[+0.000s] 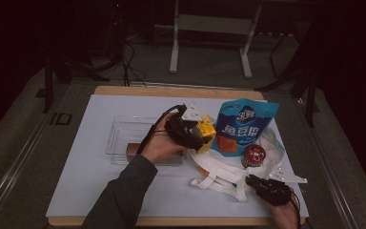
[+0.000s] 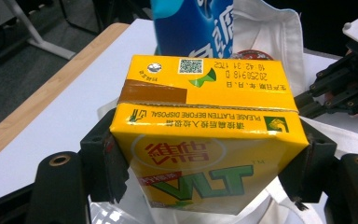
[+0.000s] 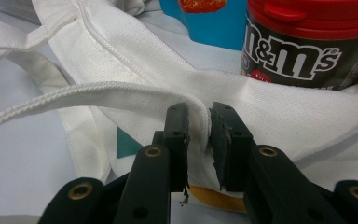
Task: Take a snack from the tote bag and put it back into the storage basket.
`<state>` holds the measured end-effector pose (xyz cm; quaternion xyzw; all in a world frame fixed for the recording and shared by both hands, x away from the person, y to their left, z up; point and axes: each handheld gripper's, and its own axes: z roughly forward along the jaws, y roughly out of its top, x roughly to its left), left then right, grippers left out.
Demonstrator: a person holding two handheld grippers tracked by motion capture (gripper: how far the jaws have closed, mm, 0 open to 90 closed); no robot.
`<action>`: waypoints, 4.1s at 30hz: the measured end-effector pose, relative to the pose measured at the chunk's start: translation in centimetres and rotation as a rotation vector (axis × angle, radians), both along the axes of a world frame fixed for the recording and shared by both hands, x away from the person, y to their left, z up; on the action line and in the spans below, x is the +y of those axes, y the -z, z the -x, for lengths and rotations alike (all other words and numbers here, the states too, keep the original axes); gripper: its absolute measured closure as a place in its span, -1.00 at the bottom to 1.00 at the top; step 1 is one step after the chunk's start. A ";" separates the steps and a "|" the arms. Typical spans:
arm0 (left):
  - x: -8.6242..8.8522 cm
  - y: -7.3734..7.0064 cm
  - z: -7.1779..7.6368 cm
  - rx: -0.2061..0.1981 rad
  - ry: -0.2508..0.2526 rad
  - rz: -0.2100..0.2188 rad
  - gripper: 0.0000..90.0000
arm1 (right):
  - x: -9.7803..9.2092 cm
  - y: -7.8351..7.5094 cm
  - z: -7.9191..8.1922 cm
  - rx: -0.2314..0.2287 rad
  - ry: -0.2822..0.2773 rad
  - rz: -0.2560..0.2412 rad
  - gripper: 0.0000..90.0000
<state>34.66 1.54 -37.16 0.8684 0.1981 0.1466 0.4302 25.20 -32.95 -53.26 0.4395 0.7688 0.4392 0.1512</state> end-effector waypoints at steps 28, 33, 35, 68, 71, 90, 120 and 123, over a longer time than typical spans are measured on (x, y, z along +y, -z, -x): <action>4.3 -0.2 -0.4 -0.003 -0.104 0.028 -0.36 | 0.0 0.0 0.0 0.001 -0.001 -0.001 0.70; 4.8 0.0 -0.4 -0.002 -0.118 0.024 -0.36 | 0.0 0.0 0.0 0.001 0.000 0.000 0.70; 5.1 0.1 -0.5 -0.001 -0.125 0.022 -0.36 | 0.0 0.0 0.0 0.001 0.000 -0.001 0.70; 9.7 1.5 -1.4 -0.004 -0.307 -0.016 -0.36 | 0.0 0.0 0.0 0.001 0.001 -0.001 0.70; 10.1 1.9 -1.6 0.001 -0.322 -0.022 -0.36 | 0.0 0.0 0.0 0.000 0.001 -0.001 0.70; 13.7 2.8 -2.1 0.009 -0.438 -0.019 -0.36 | 0.0 0.0 0.0 0.001 0.002 -0.004 0.70; 17.2 5.9 -2.6 0.043 -0.576 -0.008 -0.36 | 0.0 0.0 0.0 0.001 0.003 -0.002 0.70; 17.6 6.3 -2.7 0.050 -0.592 -0.011 -0.36 | 0.0 0.0 0.0 0.000 0.004 -0.002 0.70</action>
